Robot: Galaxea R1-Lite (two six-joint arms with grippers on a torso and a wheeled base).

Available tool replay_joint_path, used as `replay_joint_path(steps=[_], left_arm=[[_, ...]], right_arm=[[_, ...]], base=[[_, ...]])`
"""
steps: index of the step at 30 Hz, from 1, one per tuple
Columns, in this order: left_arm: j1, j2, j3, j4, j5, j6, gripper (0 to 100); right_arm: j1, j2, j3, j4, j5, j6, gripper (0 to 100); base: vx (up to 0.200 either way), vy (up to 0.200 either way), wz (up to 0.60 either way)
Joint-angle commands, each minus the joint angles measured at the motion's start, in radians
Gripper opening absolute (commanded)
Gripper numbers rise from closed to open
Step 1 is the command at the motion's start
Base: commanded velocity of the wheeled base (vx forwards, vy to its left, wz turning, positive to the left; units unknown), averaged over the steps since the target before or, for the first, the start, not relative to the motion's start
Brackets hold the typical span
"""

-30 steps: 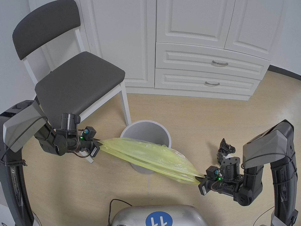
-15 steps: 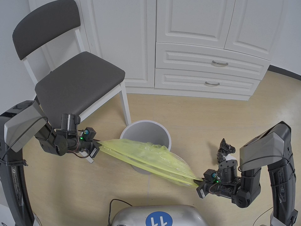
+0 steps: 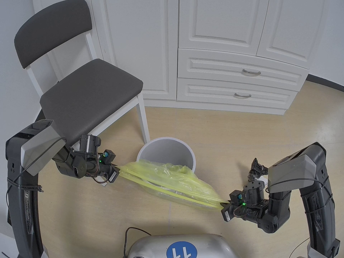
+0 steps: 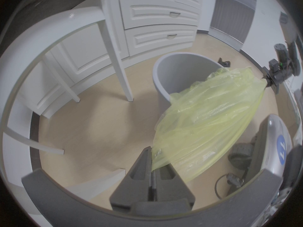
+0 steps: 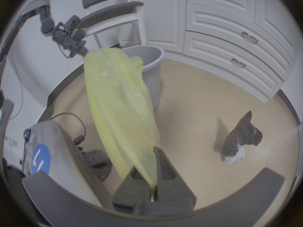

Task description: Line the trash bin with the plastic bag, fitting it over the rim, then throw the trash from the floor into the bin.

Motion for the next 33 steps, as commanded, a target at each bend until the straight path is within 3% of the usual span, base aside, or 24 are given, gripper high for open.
replay_joint_path(steps=[1, 7, 14, 21, 27, 33], left_arm=[[-0.030, 0.065, -0.047, -0.028, 0.037, -0.069, 0], [-0.048, 0.083, -0.048, -0.139, 0.051, -0.127, 0], [-0.047, 0.072, 0.006, -0.160, 0.040, -0.107, 0], [-0.010, 0.043, 0.044, -0.111, -0.004, 0.020, 0], [0.018, 0.005, 0.056, -0.047, -0.062, 0.060, 0], [0.010, 0.039, 0.030, -0.025, -0.050, 0.077, 0]], right_arm=[[-0.003, 0.023, -0.080, -0.003, -0.050, 0.051, 0], [-0.003, 0.049, -0.158, -0.009, -0.080, 0.120, 0], [-0.002, 0.038, -0.117, -0.005, -0.086, 0.117, 0], [0.011, 0.015, -0.015, -0.008, -0.073, 0.038, 0], [0.018, 0.007, 0.038, -0.025, -0.062, -0.017, 0], [0.029, 0.009, 0.032, -0.023, -0.048, -0.015, 0]], base=[[0.000, 0.000, 0.00], [0.000, 0.000, 0.00], [0.000, 0.000, 0.00], [0.000, 0.000, 0.00], [0.000, 0.000, 0.00], [0.000, 0.000, 0.00]])
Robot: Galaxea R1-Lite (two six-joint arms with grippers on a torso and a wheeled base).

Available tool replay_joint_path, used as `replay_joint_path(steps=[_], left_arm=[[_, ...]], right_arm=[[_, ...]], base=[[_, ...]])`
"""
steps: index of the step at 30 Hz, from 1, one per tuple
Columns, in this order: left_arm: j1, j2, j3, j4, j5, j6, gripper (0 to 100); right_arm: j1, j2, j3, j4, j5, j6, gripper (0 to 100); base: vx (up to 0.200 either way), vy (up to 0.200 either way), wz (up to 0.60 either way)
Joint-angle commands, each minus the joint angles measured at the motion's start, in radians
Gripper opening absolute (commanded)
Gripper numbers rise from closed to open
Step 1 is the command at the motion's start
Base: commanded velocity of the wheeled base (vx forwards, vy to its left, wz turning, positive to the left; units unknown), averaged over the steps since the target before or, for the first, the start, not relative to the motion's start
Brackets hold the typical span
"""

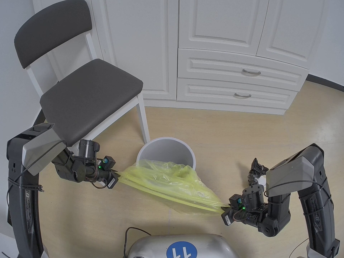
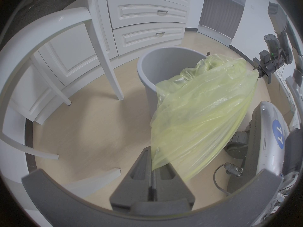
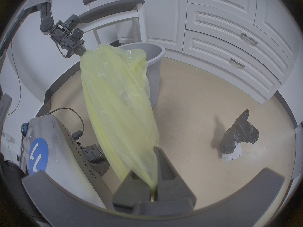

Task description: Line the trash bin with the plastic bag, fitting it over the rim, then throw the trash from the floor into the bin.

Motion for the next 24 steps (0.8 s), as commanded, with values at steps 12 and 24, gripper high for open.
replay_joint_path(steps=[12, 24], left_arm=[[-0.056, 0.096, -0.083, -0.099, 0.151, -0.108, 0], [-0.068, 0.102, -0.065, -0.211, 0.152, -0.126, 0]], right_arm=[[-0.013, 0.030, -0.151, -0.006, -0.105, 0.009, 0], [-0.016, 0.047, -0.203, -0.022, -0.172, 0.032, 0]], base=[[0.000, 0.000, 0.00], [0.000, 0.000, 0.00]])
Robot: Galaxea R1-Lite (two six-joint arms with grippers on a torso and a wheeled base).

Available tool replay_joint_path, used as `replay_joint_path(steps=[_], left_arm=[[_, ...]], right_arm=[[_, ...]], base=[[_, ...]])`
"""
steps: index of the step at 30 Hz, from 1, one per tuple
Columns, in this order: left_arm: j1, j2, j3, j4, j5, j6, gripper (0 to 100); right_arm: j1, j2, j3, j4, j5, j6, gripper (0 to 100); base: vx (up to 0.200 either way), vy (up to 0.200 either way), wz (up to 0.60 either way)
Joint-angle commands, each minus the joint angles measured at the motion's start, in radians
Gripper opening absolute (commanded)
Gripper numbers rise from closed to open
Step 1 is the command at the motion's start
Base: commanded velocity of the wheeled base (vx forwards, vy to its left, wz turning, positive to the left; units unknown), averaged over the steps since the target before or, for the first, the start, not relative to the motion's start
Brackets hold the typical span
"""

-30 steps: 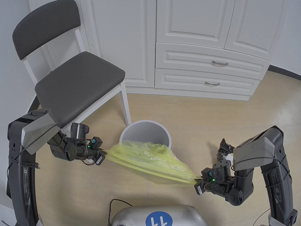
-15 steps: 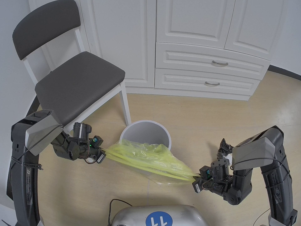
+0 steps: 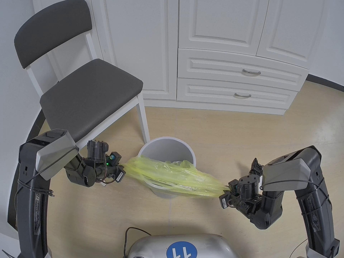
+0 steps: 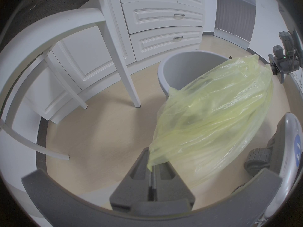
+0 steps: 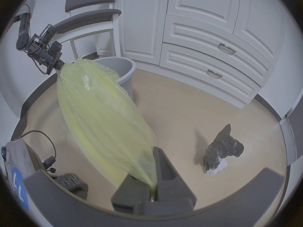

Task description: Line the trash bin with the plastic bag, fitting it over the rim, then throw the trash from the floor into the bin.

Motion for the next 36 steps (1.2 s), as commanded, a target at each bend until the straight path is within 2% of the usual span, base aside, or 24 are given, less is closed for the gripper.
replay_joint_path(steps=[1, 6, 7, 10, 11, 12, 17, 18, 20, 22, 24, 25, 26, 28, 29, 33, 36], left_arm=[[-0.007, 0.003, 0.006, 0.000, -0.002, -0.007, 0], [-0.005, -0.003, 0.008, -0.002, -0.002, -0.007, 0], [-0.005, -0.003, 0.008, -0.002, -0.002, -0.007, 0], [-0.005, -0.005, 0.009, -0.002, -0.004, -0.009, 0], [-0.005, -0.010, 0.012, -0.003, -0.004, -0.009, 0], [-0.005, -0.010, 0.012, -0.003, -0.004, -0.009, 0], [-0.008, -0.028, 0.029, -0.028, -0.004, -0.009, 0], [-0.008, -0.028, 0.029, -0.029, -0.004, -0.009, 0], [-0.007, -0.023, 0.025, -0.032, -0.004, -0.009, 0], [-0.005, -0.022, 0.023, -0.032, -0.004, -0.010, 0], [-0.004, -0.019, 0.017, -0.029, -0.001, -0.015, 0], [-0.004, -0.019, 0.017, -0.029, -0.001, -0.015, 0], [-0.004, -0.020, 0.015, -0.028, 0.001, -0.015, 0], [-0.004, -0.019, 0.015, -0.028, 0.004, -0.013, 0], [-0.004, -0.017, 0.014, -0.023, 0.014, -0.013, 0], [-0.001, -0.005, 0.002, -0.015, 0.044, -0.012, 0], [0.004, -0.002, 0.000, -0.014, 0.045, -0.007, 0]], right_arm=[[-0.004, 0.009, -0.005, -0.003, 0.001, 0.000, 0], [-0.004, 0.006, 0.013, -0.004, 0.009, -0.006, 0], [-0.004, 0.006, 0.015, -0.004, 0.010, -0.006, 100], [-0.004, -0.004, 0.027, -0.018, 0.020, 0.001, 100], [-0.010, -0.024, 0.053, -0.038, 0.053, 0.009, 100], [-0.012, -0.025, 0.058, -0.041, 0.056, 0.009, 100], [-0.092, -0.117, 0.232, -0.109, 0.400, 0.006, 100], [-0.095, -0.119, 0.234, -0.109, 0.409, 0.004, 100], [-0.162, -0.149, 0.255, -0.109, 0.547, 0.004, 100], [-0.191, -0.152, 0.259, -0.109, 0.603, 0.006, 100], [-0.250, -0.152, 0.263, -0.109, 0.738, 0.004, 100], [-0.253, -0.152, 0.263, -0.109, 0.745, 0.004, 100], [-0.287, -0.149, 0.268, -0.109, 0.834, 0.006, 100], [-0.308, -0.148, 0.274, -0.109, 0.894, 0.004, 100], [-0.331, -0.148, 0.282, -0.109, 0.960, 0.004, 100], [-0.371, -0.148, 0.286, -0.109, 1.057, 0.003, 100], [-0.383, -0.148, 0.288, -0.109, 1.075, 0.003, 100]], base=[[0.000, 0.000, 0.00], [0.000, 0.000, 0.00], [0.000, 0.000, 0.00], [0.000, 0.000, 0.00], [0.000, 0.000, 0.00], [0.000, 0.000, 0.00], [0.000, 0.000, 0.00], [0.000, 0.000, 0.00], [0.000, 0.000, 0.00], [0.000, 0.000, 0.00], [0.000, 0.000, 0.00], [0.000, 0.000, 0.00], [0.000, 0.000, 0.00], [0.000, 0.000, 0.00], [0.000, 0.000, 0.00], [0.000, 0.000, 0.00], [0.000, 0.000, 0.00]])
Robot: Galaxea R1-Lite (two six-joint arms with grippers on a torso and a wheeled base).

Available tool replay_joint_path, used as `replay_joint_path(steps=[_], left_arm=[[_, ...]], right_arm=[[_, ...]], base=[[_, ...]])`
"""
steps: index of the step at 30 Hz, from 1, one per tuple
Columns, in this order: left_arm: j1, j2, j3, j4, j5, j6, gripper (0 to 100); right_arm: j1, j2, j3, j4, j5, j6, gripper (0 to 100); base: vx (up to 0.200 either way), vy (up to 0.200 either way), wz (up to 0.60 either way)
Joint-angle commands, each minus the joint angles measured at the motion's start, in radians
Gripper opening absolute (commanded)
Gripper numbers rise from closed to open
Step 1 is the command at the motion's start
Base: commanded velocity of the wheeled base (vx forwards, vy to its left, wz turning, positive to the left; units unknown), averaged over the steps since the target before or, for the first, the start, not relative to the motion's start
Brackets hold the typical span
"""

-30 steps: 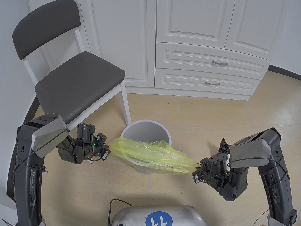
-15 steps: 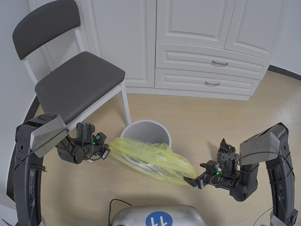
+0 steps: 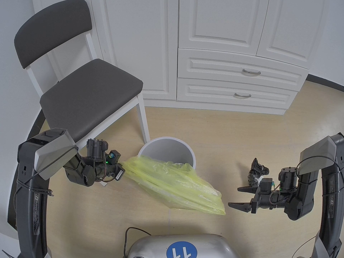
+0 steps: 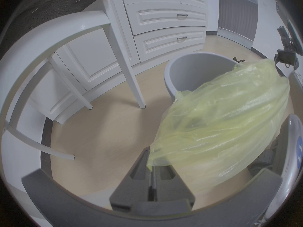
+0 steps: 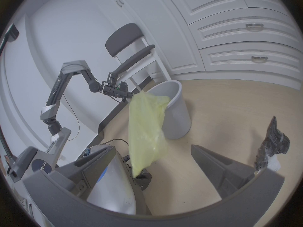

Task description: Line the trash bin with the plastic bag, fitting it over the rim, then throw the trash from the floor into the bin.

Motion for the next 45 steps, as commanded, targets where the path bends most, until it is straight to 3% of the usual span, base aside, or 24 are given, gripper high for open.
replay_joint_path(steps=[1, 6, 9, 10, 12, 13, 14, 15, 18, 22, 23, 24, 25, 27, 30, 36, 45], left_arm=[[0.007, 0.013, -0.010, 0.004, 0.009, 0.004, 0], [0.008, 0.011, -0.010, 0.004, 0.009, 0.004, 0], [0.007, 0.005, -0.005, -0.002, 0.003, 0.000, 0], [0.004, -0.001, 0.000, -0.010, -0.001, -0.003, 0], [0.004, -0.001, 0.000, -0.010, -0.001, -0.003, 0], [-0.004, -0.018, 0.010, -0.019, -0.006, -0.011, 0], [-0.010, -0.028, 0.018, -0.022, -0.008, -0.023, 0], [-0.010, -0.028, 0.018, -0.022, -0.008, -0.023, 0], [-0.041, -0.055, 0.026, -0.057, -0.029, -0.115, 0], [-0.065, -0.050, 0.032, -0.174, -0.080, -0.204, 0], [-0.065, -0.047, 0.033, -0.188, -0.083, -0.210, 0], [-0.069, -0.042, 0.030, -0.228, -0.087, -0.226, 0], [-0.070, -0.036, 0.027, -0.248, -0.087, -0.236, 0], [-0.073, -0.032, 0.024, -0.264, -0.087, -0.252, 0], [-0.095, -0.030, 0.020, -0.295, -0.087, -0.302, 0], [-0.099, -0.028, 0.015, -0.332, -0.089, -0.322, 0], [-0.096, -0.027, -0.011, -0.363, -0.110, -0.405, 0]], right_arm=[[-0.051, -0.009, 0.013, -0.017, 0.029, -0.001, 100], [-0.053, -0.017, 0.007, -0.017, 0.028, -0.003, 100], [-0.039, -0.038, -0.003, -0.017, 0.002, -0.006, 100], [-0.022, -0.066, 0.000, -0.017, -0.040, -0.004, 100], [-0.022, -0.066, 0.000, -0.017, -0.040, -0.004, 100], [0.061, -0.121, 0.007, -0.017, -0.202, 0.000, 100], [0.094, -0.139, 0.008, -0.017, -0.273, 0.005, 100], [0.094, -0.139, 0.008, -0.017, -0.273, 0.005, 100], [0.262, -0.185, -0.001, -0.017, -0.569, 0.046, 100], [0.435, -0.192, -0.062, -0.017, -0.880, 0.119, 100], [0.452, -0.190, -0.072, -0.017, -0.911, 0.126, 100], [0.501, -0.181, -0.105, -0.017, -1.003, 0.142, 100], [0.522, -0.170, -0.135, -0.017, -1.043, 0.143, 100], [0.544, -0.152, -0.179, -0.017, -1.069, 0.139, 100], [0.584, -0.119, -0.311, 0.006, -1.078, 0.056, 100], [0.671, -0.109, -0.484, 0.266, -1.104, -0.009, 100], [0.743, 0.006, -0.759, 0.521, -1.247, -0.128, 100]], base=[[0.000, 0.000, 0.00], [0.000, 0.000, 0.00], [0.000, 0.000, 0.00], [0.000, 0.000, 0.00], [0.000, 0.000, 0.00], [0.000, 0.000, 0.00], [0.000, 0.000, 0.00], [0.000, 0.000, 0.00], [0.000, 0.000, 0.00], [0.000, 0.000, 0.00], [0.000, 0.000, 0.00], [0.000, 0.000, 0.00], [0.000, 0.000, 0.00], [0.000, 0.000, 0.00], [0.000, 0.000, 0.00], [0.000, 0.000, 0.00], [0.000, 0.000, 0.00]])
